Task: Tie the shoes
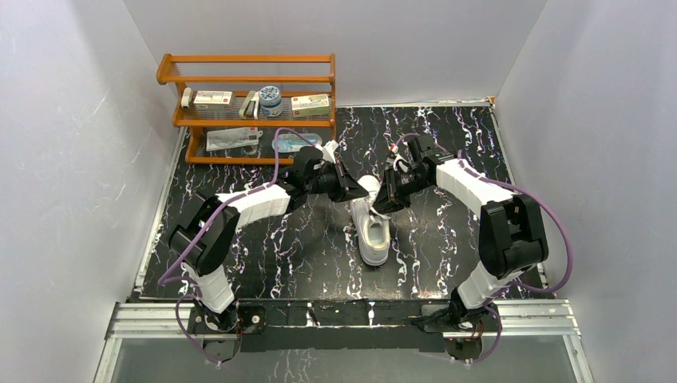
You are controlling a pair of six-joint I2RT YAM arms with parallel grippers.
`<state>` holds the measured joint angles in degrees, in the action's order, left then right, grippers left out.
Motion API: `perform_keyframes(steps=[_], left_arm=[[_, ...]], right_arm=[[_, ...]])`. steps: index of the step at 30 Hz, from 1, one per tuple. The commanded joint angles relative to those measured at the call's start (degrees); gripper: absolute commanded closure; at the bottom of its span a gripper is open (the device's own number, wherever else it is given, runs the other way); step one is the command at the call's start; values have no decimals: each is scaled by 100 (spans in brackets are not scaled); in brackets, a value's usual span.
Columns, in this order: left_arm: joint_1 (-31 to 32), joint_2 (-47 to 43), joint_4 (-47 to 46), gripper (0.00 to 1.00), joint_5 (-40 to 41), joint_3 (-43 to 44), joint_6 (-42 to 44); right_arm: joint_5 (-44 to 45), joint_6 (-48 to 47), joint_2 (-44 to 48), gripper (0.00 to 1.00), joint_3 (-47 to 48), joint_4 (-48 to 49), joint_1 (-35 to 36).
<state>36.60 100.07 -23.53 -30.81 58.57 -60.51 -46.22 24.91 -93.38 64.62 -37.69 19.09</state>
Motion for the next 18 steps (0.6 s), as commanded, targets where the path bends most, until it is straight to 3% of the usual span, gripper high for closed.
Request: perform_keyframes(steps=[1,11,18], left_arm=[[14,16,284,100,48,193,48],[5,332,343,100,-44,347,146],[-10,363,331,100,-56,347,148]], right_arm=[[270,-289,5,78,463,-337,-35],[933,-757,-101,65,1130,-953,-76],[1381,-1242,209,63,1504,-1212,31]])
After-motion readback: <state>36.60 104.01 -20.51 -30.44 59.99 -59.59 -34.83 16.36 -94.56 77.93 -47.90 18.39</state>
